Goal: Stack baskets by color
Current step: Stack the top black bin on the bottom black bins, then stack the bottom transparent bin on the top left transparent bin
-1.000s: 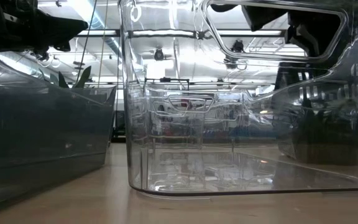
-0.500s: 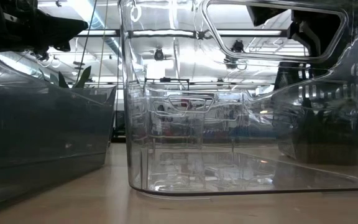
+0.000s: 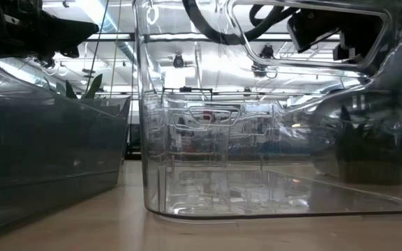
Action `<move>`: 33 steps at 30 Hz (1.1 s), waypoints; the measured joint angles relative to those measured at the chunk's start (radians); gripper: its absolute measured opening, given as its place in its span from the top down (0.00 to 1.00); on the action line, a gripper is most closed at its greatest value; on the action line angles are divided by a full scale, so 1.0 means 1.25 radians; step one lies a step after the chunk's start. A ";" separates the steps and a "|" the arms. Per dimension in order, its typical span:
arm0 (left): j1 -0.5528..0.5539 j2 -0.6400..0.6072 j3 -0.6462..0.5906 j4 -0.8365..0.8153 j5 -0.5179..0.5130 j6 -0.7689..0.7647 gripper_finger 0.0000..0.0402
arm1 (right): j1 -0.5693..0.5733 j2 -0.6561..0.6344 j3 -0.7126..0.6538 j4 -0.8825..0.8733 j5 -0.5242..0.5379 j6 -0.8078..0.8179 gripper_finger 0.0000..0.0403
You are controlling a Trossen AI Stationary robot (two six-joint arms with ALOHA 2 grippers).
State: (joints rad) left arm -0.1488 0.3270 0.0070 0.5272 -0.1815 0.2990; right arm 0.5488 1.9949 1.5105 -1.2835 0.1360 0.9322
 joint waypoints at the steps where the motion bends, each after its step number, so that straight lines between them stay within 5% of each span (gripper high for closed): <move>1: 0.000 0.000 0.000 0.000 0.000 0.000 0.92 | 0.000 0.000 0.000 0.002 0.000 -0.004 0.88; 17: 0.000 0.000 0.000 0.000 0.000 0.000 0.91 | 0.000 0.000 -0.001 0.000 -0.021 -0.029 0.73; 23: 0.000 0.000 0.000 0.000 0.000 0.000 0.92 | -0.005 0.000 0.048 -0.104 -0.025 -0.037 0.66; 33: 0.000 0.000 0.000 0.000 0.000 0.000 0.92 | 0.002 -0.001 0.118 -0.132 -0.050 -0.081 0.65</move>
State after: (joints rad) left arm -0.1487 0.3270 0.0068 0.5270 -0.1818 0.2990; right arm 0.5507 1.9942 1.6577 -1.4490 0.0742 0.8308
